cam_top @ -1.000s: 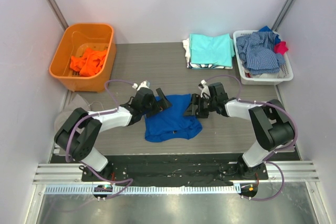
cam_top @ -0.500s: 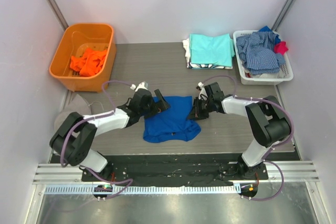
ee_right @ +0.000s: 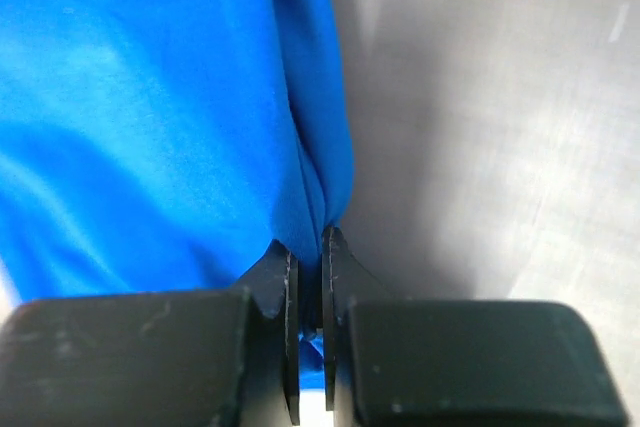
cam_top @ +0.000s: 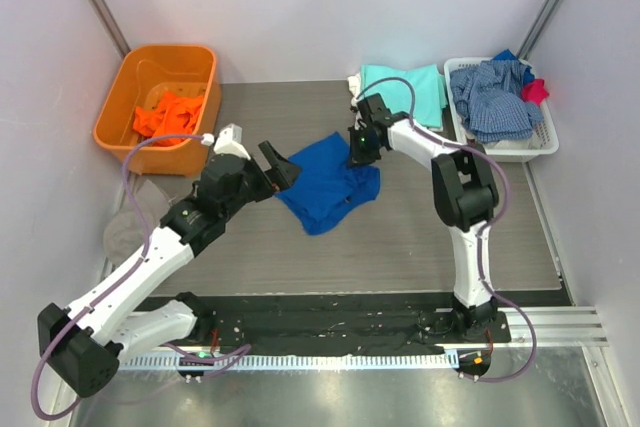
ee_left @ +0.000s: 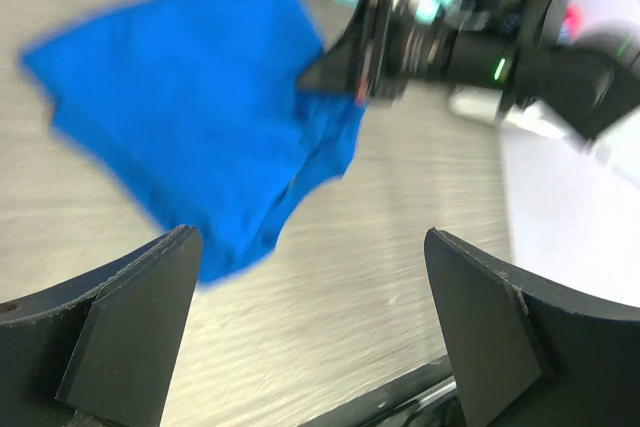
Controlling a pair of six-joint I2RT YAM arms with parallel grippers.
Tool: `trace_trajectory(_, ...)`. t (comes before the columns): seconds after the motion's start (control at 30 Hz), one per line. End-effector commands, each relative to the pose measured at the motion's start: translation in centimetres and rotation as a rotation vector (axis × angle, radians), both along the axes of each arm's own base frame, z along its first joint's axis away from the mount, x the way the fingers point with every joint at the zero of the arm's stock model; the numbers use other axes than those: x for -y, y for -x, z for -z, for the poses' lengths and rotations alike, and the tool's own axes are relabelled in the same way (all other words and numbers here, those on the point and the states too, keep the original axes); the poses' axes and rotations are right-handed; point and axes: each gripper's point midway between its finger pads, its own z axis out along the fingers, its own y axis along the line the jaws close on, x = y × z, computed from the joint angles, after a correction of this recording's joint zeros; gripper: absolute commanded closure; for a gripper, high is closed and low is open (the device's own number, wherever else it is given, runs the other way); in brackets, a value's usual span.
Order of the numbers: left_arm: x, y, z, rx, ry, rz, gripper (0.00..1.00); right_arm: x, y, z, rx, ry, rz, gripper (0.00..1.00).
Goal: Fold and stack the t-shirts
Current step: Fold the tshirt, then neatly place the folded tshirt to the corner
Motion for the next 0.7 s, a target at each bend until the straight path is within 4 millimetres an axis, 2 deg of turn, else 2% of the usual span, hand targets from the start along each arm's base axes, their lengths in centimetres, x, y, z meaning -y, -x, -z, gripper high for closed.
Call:
trace_trajectory(0.0,-1.8,1.6,4.1,-0.109,-0.076,-0.029,0.00,-0.8,-2.9,-0.3,0.043,0.114,-0.048,0.99)
trace_trajectory(0.03,-2.0,1.9,4.5,-0.113,-0.077,-0.031,0.00,-1.0,-3.0,1.3,0.010,0.132,-0.056,0.99)
trace_trajectory(0.07,-2.1,2.0,4.8,-0.123,-0.079,-0.035,0.00,-1.9,-4.6,-0.1,0.058,0.117,-0.062,0.99)
trace_trajectory(0.13,-2.4,2.4,5.4,-0.137,-0.080,-0.040,0.00,-3.0,-5.4,0.0,0.076,0.126,-0.092,0.99)
trace_trajectory(0.17,-2.5,2.6,5.4,-0.138,-0.077,-0.042,0.00,-3.8,-6.7,-0.2,0.106,0.121,-0.101,0.99)
trace_trajectory(0.23,-2.8,3.0,5.8,-0.147,-0.082,-0.046,0.00,-4.8,-7.8,-0.6,0.132,0.116,-0.111,0.99)
trace_trajectory(0.27,-3.1,3.2,5.8,-0.147,-0.081,-0.053,0.00,-5.7,-8.9,-0.9,0.160,0.099,-0.107,0.99)
trace_trajectory(0.33,-3.4,3.5,6.2,-0.157,-0.077,-0.062,0.00,-6.3,-10.4,-1.4,0.196,0.078,-0.068,0.99)
trace_trajectory(0.37,-3.6,3.7,6.4,-0.163,-0.080,-0.067,0.00,-6.7,-11.4,-2.4,0.232,0.058,-0.049,0.99)
trace_trajectory(0.4,-3.7,3.9,6.2,-0.158,-0.069,-0.071,0.00,-6.9,-11.9,-1.9,0.237,0.051,-0.035,0.99)
trace_trajectory(0.43,-3.9,4.1,6.5,-0.167,-0.067,-0.077,0.00,-7.2,-12.9,-2.5,0.277,0.030,-0.009,0.99)
trace_trajectory(0.5,-4.2,4.3,6.5,-0.164,-0.061,-0.088,0.00,-7.8,-13.6,-2.4,0.288,-0.014,0.038,0.99)
trace_trajectory(0.67,-5.1,5.0,7.2,-0.177,-0.066,-0.113,0.00,-9.2,-16.5,-3.4,0.378,-0.124,0.144,0.99)
